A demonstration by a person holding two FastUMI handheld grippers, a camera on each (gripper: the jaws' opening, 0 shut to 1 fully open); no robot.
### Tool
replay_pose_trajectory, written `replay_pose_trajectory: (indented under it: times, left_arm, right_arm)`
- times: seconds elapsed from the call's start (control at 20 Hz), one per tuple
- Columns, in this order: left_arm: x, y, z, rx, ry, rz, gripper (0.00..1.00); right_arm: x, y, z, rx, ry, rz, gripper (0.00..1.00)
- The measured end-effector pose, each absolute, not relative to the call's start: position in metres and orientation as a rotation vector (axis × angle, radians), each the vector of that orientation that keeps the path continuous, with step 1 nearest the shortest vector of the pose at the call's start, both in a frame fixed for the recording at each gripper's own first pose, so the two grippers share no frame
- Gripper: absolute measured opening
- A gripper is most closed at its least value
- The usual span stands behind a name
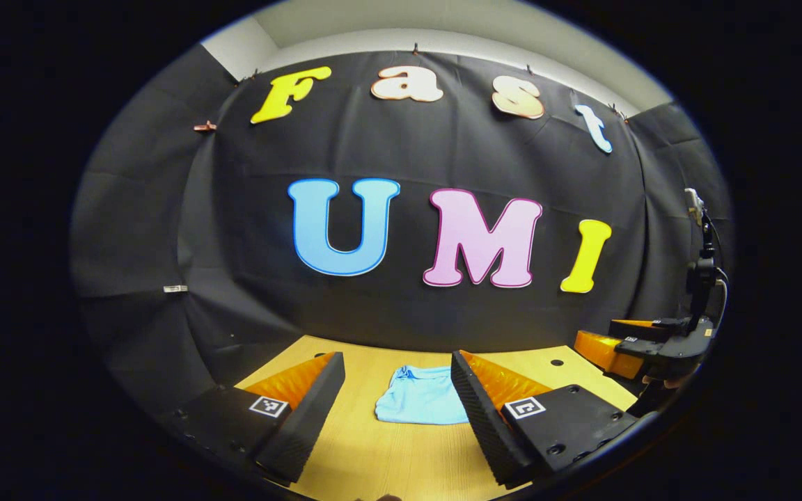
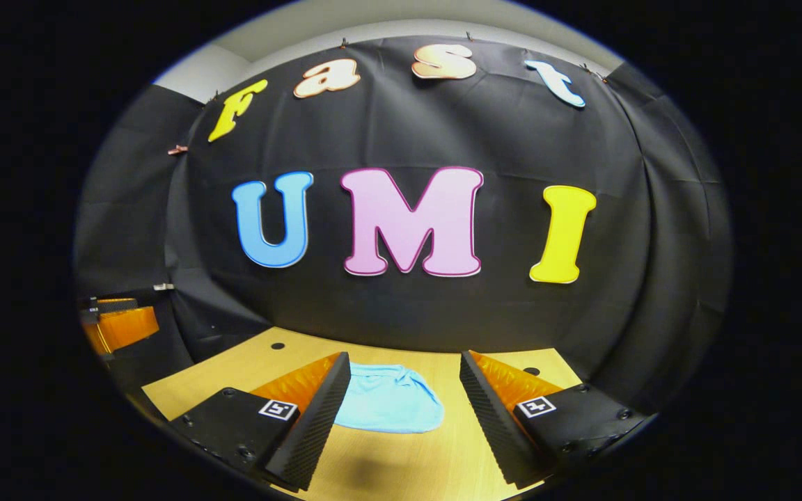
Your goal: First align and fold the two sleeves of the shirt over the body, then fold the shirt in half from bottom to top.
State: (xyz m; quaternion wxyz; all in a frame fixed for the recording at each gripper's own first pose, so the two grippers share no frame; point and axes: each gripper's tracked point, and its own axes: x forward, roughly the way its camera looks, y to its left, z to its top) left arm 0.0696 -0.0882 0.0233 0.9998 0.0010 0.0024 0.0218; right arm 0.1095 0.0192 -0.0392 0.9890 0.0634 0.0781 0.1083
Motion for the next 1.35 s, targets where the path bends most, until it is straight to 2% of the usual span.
replay_pose_trajectory:
  times: [0.25, 0.3, 0.35, 0.4, 0.45, 0.65, 0.95, 1.35]
  left_arm:
    - [0.014, -0.094, 0.024, 0.019, -0.032, 0.046, 0.97]
    - [0.005, -0.096, 0.025, 0.017, -0.037, 0.050, 0.92]
    - [-0.003, -0.092, 0.026, 0.015, -0.043, 0.064, 0.97]
    - [-0.013, -0.088, 0.027, 0.004, -0.046, 0.083, 0.92]
    - [-0.024, -0.087, 0.028, -0.006, -0.051, 0.088, 0.97]
    - [-0.044, -0.071, 0.038, -0.010, -0.076, 0.140, 0.97]
    - [-0.055, -0.062, 0.071, 0.009, -0.218, 0.164, 0.96]
    - [-0.045, -0.061, 0.057, -0.036, -0.209, 0.155, 0.97]
  right_arm:
    - [0.058, 0.025, -0.012, 0.166, 0.106, 0.198, 0.98]
    - [0.048, 0.028, -0.005, 0.162, 0.082, 0.197, 0.98]
    - [0.040, 0.031, -0.002, 0.150, 0.059, 0.200, 0.98]
    - [0.032, 0.033, 0.000, 0.127, 0.043, 0.203, 0.98]
    - [0.027, 0.033, -0.001, 0.101, 0.038, 0.199, 0.98]
    - [0.010, 0.049, -0.002, 0.087, 0.042, 0.241, 0.98]
    - [0.022, 0.058, 0.003, 0.125, 0.036, 0.272, 0.98]
    - [0.038, 0.055, 0.013, 0.164, 0.001, 0.235, 0.98]
